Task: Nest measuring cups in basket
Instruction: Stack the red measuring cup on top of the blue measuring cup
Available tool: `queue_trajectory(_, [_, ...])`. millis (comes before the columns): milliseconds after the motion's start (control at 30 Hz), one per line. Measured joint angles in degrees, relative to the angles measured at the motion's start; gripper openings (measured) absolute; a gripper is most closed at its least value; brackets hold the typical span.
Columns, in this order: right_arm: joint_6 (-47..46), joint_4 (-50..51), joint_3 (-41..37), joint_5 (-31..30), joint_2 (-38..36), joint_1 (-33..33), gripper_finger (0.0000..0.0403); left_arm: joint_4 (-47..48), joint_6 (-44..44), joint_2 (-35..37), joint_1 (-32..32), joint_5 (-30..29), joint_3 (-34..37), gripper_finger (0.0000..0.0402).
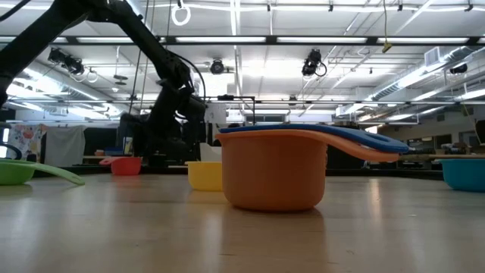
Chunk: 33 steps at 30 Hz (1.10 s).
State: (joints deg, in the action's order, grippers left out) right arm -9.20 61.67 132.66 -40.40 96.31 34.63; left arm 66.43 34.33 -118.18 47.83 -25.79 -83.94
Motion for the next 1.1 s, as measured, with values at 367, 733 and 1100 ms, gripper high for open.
queue_trajectory(367, [0.18, -0.55, 0.0, 0.02, 0.0, 0.0, 0.0062, -0.98, -0.22, -0.76, 0.19, -1.87, 0.0, 0.013])
queue_trajectory(733, [0.4, -3.33, 0.0, 1.84, 0.0, 0.0, 0.0062, -2.43, -1.85, -0.76, 0.35, -1.39, 0.0, 0.013])
queue_trajectory(1100, [0.4, -3.32, 0.0, 3.02, 0.02, 0.0, 0.0062, -4.0, -3.8, -0.76, 0.76, -1.62, 0.0, 0.0099])
